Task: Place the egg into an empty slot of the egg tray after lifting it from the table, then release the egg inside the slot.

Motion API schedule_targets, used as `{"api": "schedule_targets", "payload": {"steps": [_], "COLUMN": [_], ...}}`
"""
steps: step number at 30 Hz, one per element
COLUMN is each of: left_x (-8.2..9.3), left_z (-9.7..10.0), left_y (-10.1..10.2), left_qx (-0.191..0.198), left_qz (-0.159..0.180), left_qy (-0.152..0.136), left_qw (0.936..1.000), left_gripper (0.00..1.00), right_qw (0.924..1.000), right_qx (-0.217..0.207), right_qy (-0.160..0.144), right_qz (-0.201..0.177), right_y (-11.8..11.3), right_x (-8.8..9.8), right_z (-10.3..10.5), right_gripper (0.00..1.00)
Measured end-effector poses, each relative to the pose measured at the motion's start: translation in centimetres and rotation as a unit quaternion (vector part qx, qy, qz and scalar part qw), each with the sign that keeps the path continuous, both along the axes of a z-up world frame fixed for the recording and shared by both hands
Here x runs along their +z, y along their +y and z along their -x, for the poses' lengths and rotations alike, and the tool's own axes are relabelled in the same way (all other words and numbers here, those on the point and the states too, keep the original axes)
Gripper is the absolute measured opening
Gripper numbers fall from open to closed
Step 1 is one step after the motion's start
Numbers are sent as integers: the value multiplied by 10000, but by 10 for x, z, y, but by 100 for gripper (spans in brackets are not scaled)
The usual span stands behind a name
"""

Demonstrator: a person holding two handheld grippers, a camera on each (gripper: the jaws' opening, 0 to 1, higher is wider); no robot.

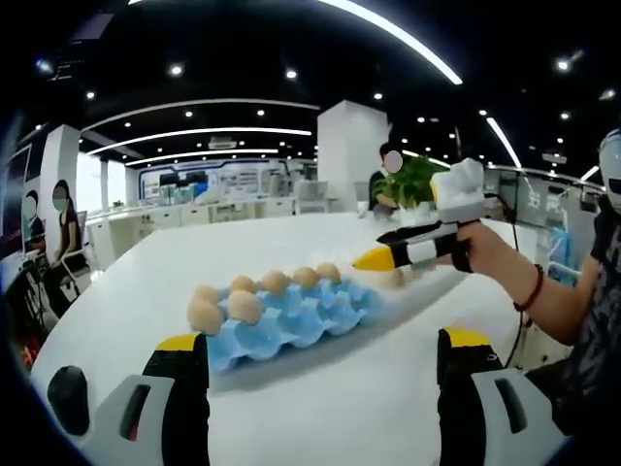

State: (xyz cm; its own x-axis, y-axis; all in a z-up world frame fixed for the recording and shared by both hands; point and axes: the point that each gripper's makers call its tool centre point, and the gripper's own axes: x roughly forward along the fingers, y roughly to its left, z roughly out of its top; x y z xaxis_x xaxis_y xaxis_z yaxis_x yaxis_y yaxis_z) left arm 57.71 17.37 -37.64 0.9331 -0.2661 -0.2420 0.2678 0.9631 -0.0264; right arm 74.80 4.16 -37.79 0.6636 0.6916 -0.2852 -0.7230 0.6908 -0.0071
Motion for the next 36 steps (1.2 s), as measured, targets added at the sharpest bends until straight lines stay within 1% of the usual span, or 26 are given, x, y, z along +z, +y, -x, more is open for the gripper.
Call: {"api": "schedule_targets", "payload": {"steps": [10, 15, 19, 22, 30, 32, 36], "left_x": [-1, -2, -1, -2, -3, -3, -4], "left_z": [-4, -5, -6, -7, -10, -10, -11], "left_y": [-2, -4, -4, -6, -8, -9, -10], "left_qx": [-36, -67, -75, -85, -103, -104, -87], "left_qz": [-25, -29, -25, -35, -25, -1, 2], "left_qy": [5, 23, 11, 17, 22, 4, 5], "left_qw": [10000, 10000, 10000, 10000, 9999, 9999, 10000], "left_gripper": [100, 100, 100, 100, 100, 100, 100], "right_qw": [9994, 9989, 9984, 9980, 9977, 9973, 9959], "right_qx": [-313, -449, -507, -572, -638, -712, -883], "right_qy": [81, 97, 127, 145, 176, 172, 202], "right_qz": [83, 107, 231, 216, 139, 65, -16], "right_y": [-26, -38, -46, -54, -69, -75, -87], "right_x": [-7, -7, -9, -9, -11, -10, -12], "right_z": [-8, -10, -15, -17, -18, -19, -20], "right_gripper": [85, 85, 84, 83, 75, 72, 69]}}
